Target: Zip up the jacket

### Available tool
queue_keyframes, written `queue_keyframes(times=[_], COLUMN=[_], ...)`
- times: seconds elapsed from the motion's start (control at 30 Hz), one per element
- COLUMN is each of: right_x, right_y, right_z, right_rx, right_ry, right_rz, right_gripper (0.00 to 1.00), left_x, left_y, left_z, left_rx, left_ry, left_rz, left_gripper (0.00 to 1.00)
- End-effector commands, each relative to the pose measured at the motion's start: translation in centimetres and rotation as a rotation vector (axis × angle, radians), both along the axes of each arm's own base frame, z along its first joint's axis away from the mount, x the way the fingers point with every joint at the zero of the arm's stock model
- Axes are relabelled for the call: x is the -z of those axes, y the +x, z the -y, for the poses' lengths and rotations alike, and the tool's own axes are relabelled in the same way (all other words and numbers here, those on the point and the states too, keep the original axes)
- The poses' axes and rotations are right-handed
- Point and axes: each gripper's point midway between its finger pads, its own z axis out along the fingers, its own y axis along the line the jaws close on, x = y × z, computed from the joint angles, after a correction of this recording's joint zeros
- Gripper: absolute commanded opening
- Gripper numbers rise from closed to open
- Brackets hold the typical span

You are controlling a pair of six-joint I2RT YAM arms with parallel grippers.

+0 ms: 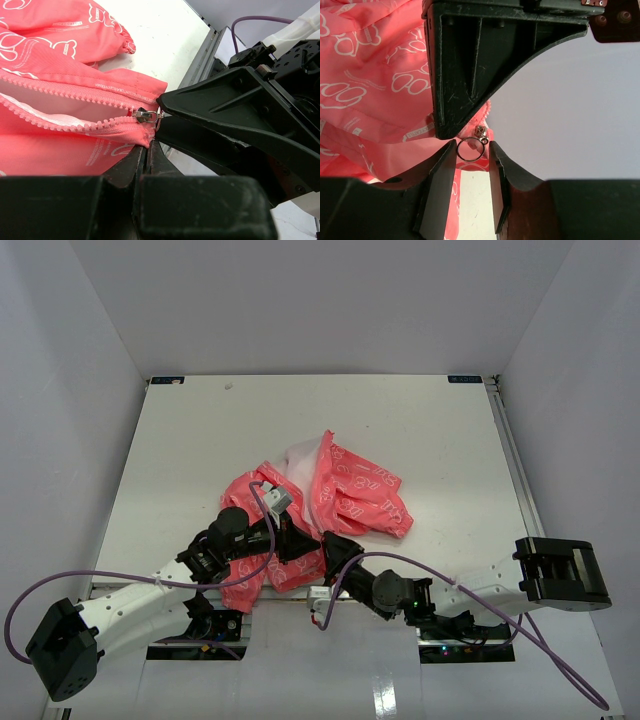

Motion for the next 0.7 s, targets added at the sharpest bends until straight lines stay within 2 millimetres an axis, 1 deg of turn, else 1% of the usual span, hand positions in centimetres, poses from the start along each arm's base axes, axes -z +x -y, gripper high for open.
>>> queue_keyframes(times=[0.0, 0.13, 0.5, 0.67], right_x=[-2.6, -2.3, -1.6, -1.3], right_y=[0.3, 0.2, 0.1, 0.2], right_z=[-0.4, -0.4, -0.4, -0.2], right_rx=[0.025, 0.017, 0.008, 0.017], right_ry=[0.112, 0.109, 0.089, 0.08], right_rz=[-0.009, -0.019, -0.031, -0.031], right_gripper=[0.41, 0.47, 0.52, 0.53], left_x=[-1.2, -1.1, -1.3, -1.4], left_y=[-0.5, -0.4, -0.5, -0.4], left_z=[0.1, 0.0, 0.0, 0.0], left_rx=[0.026, 0.023, 0.023, 0.019], left_ry=[-0.034, -0.033, -0.035, -0.035], left_rz=[0.02, 0.019, 0.024, 0.025], left_gripper=[0.0, 0.0, 0.0, 0.0])
